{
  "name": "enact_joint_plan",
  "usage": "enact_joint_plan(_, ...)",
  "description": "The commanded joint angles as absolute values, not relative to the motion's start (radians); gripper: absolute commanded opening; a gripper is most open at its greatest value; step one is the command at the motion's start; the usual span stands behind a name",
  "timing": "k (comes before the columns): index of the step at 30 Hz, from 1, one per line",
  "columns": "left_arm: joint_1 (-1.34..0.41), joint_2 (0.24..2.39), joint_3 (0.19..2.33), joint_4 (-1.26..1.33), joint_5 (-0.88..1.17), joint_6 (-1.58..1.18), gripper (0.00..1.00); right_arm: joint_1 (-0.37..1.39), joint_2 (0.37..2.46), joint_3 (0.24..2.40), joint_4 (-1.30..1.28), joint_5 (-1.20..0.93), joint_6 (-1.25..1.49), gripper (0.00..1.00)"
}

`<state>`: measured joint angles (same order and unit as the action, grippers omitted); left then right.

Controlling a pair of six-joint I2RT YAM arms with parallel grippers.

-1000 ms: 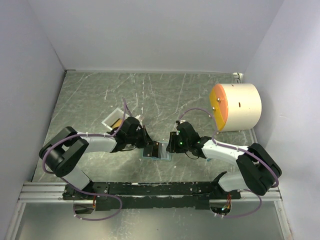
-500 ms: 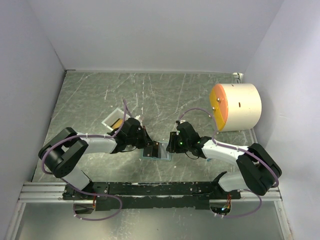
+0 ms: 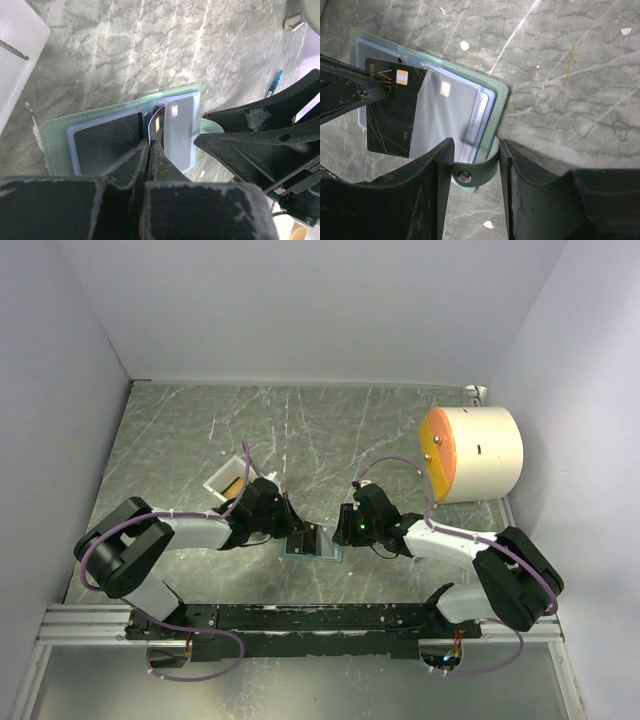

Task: Put the credit cards into the card holder
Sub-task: Insert the credit card into the card holder.

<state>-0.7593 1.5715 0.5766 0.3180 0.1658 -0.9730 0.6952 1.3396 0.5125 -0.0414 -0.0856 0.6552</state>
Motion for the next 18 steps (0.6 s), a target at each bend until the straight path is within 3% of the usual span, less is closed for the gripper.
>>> enact_joint_plan(1, -0.777, 1.596, 0.562, 0.32, 0.103, -0.957, 0.07, 0.698, 1.324, 0.499, -0.026, -0.094, 0.665, 0.41)
enact_joint_plan(9, -0.795, 1.619, 0.571, 0.341, 0.099, -0.963, 0.09, 0.699, 1.328, 0.501, -0.025, -0.095, 0.665, 0.41)
enact_joint_plan(15, -0.811, 1.59, 0.605, 0.255, 0.056, -0.931, 0.39, 0.698, 1.319, 0.507, -0.039, -0.085, 0.661, 0.41)
enact_joint_plan(18, -0.811, 1.55, 0.623, 0.21, 0.027, -0.911, 0.48, 0.699, 1.313, 0.509, -0.044, -0.083, 0.661, 0.41)
